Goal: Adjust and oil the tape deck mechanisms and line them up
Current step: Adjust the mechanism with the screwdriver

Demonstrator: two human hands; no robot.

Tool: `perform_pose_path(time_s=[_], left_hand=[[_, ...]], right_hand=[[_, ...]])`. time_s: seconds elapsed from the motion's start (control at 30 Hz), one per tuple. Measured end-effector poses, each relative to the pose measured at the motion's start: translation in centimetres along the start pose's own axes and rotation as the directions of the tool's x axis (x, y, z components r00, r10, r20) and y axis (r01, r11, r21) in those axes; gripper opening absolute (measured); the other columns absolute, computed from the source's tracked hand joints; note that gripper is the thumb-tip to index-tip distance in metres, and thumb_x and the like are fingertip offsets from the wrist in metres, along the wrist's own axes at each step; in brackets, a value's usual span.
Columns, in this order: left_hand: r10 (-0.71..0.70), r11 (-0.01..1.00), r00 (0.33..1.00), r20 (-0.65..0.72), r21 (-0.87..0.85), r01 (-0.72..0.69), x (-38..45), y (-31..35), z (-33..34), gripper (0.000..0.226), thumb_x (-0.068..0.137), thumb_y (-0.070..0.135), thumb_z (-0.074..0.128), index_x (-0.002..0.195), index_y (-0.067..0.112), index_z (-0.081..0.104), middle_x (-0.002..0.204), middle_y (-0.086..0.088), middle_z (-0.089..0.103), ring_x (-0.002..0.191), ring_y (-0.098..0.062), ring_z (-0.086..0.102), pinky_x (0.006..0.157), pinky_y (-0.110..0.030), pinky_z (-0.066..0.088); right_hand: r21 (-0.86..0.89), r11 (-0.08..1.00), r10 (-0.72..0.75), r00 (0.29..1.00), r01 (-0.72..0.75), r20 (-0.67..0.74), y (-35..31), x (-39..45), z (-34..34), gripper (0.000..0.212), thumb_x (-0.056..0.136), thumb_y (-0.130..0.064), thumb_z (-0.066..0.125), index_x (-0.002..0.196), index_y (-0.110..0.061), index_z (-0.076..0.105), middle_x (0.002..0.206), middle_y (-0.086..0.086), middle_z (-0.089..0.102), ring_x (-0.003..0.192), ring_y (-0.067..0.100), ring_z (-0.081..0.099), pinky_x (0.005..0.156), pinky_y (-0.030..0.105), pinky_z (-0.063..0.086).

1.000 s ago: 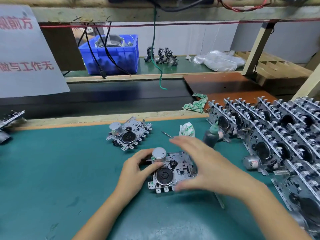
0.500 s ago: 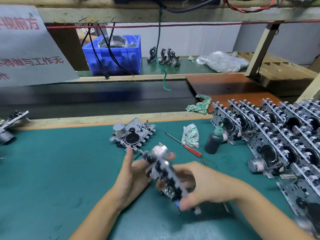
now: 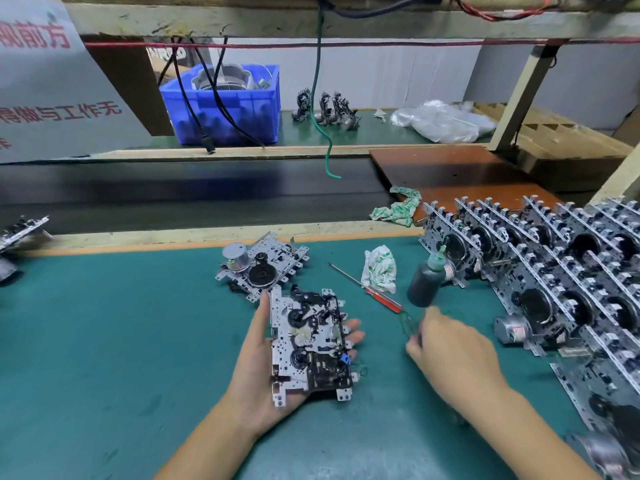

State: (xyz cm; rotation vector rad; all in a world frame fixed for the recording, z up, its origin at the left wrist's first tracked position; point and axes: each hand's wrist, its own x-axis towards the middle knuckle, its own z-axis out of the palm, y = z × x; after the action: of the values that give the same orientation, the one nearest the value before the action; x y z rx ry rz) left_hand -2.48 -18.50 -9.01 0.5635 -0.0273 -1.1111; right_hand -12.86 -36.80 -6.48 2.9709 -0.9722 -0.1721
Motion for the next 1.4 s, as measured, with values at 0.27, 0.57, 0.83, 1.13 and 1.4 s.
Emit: perform_pose_path(time_s=[0.27,0.57,0.83,1.13,1.4], left_hand=[[-0.099,0.993,0.990,-0.097,0.046,0.104,0.4,0.2,-0.3,0.084,0.079,0.069,0.041,0.121,-0.002,0.062,0.130,-0.028,0.055,0.113,-0.038,0.059,0.104,-0.048,0.040],[-0.123,0.984,0.976,-0.180,0.108,0.144,0.8,0.4,0.1,0.083,0.081,0.068,0.042,0.125,0.000,0.059,0.131,-0.027,0.054,0.114,-0.036,0.058,0.103,-0.046,0.040],[-0.117,0.979,0.973,-0.198,0.141,0.146,0.7,0.4,0.2,0.085,0.083,0.070,0.038,0.125,-0.001,0.058,0.131,-0.027,0.053,0.120,-0.036,0.055,0.105,-0.045,0.039],[-0.111,0.977,0.957,-0.268,0.148,0.154,0.7,0.3,0.3,0.075,0.082,0.065,0.045,0.111,0.000,0.069,0.124,-0.026,0.060,0.110,-0.036,0.062,0.095,-0.044,0.046],[-0.083,0.979,0.951,-0.298,0.156,0.134,0.7,0.1,0.6,0.073,0.082,0.064,0.046,0.102,0.000,0.073,0.117,-0.026,0.063,0.100,-0.035,0.066,0.089,-0.044,0.048]], right_hand=[[0.950,0.215,-0.531,0.789,-0.226,0.308,-0.5,1.5,-2.6,0.018,0.100,-0.021,0.039,0.083,-0.018,0.046,0.048,-0.006,0.028,0.037,0.006,0.017,0.035,0.014,0.018],[0.901,0.376,-0.637,0.645,-0.218,0.422,-2.2,0.5,-0.6,0.043,0.097,-0.036,0.044,0.060,-0.015,0.050,0.040,-0.006,0.029,0.033,0.006,0.018,0.036,0.012,0.017],[0.912,0.348,-0.657,0.638,-0.215,0.401,-2.1,0.1,-0.3,0.045,0.101,-0.031,0.037,0.063,-0.011,0.051,0.039,-0.004,0.036,0.032,0.007,0.029,0.036,0.016,0.024],[0.899,0.433,-0.665,0.650,-0.065,0.368,-2.1,0.0,-1.1,0.072,0.103,-0.029,0.033,0.032,-0.024,0.048,0.027,-0.008,0.032,0.028,0.010,0.027,0.043,0.028,0.023],[0.895,0.437,-0.707,0.583,-0.086,0.401,-2.2,0.4,-1.4,0.074,0.102,-0.031,0.033,0.030,-0.022,0.043,0.024,-0.006,0.025,0.023,0.008,0.019,0.032,0.019,0.020]])
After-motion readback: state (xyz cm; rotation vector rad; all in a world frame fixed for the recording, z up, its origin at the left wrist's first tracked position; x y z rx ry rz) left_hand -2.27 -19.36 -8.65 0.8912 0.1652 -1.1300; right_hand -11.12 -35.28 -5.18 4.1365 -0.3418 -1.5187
